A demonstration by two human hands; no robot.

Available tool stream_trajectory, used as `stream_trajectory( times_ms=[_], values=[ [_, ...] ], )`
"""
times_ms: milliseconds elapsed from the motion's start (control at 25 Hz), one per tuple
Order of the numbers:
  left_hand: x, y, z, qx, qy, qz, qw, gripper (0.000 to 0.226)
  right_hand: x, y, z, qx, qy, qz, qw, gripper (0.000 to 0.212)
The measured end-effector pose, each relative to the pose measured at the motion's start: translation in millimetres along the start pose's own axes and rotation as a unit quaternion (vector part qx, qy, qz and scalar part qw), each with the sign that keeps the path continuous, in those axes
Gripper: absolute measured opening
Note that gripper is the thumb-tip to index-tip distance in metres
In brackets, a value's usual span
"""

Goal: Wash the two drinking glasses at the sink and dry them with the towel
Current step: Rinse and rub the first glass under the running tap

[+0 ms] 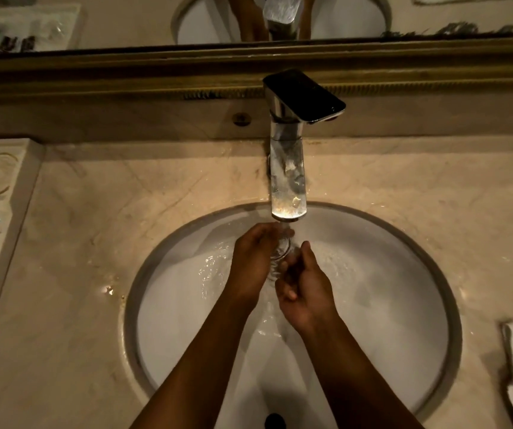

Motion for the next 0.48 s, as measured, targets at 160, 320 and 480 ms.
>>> stream_trajectory(
  times_ms=[160,320,480],
  values=[
    [2.3,5.0,-4.0,0.043,-0.038,-0.040,0.998,0.026,19.7,-11.6,-3.2,0.049,0.063,-0.124,0.989,0.035],
    [1.2,10.7,-4.2,-0.014,0.027,0.031,0.999,0.013,46.0,-21.3,-13.6,0.165,0.177,-0.421,0.874,0.036],
    [10.6,5.8,3.0,0.032,0.189,0.035,0.981,0.035,45.8,-40.9,-26.1,0.327,0.198,-0.624,0.681,0.021]
  ],
)
Point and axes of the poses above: each hand's wrist, its own z-axis towards the middle knuckle, its own y-axis out of the back of the hand, x = y × z, the point moved 7 cm from there along z, towards the middle knuckle, and after that the axes turned 9 degrees about y, right-handed, at the moved point
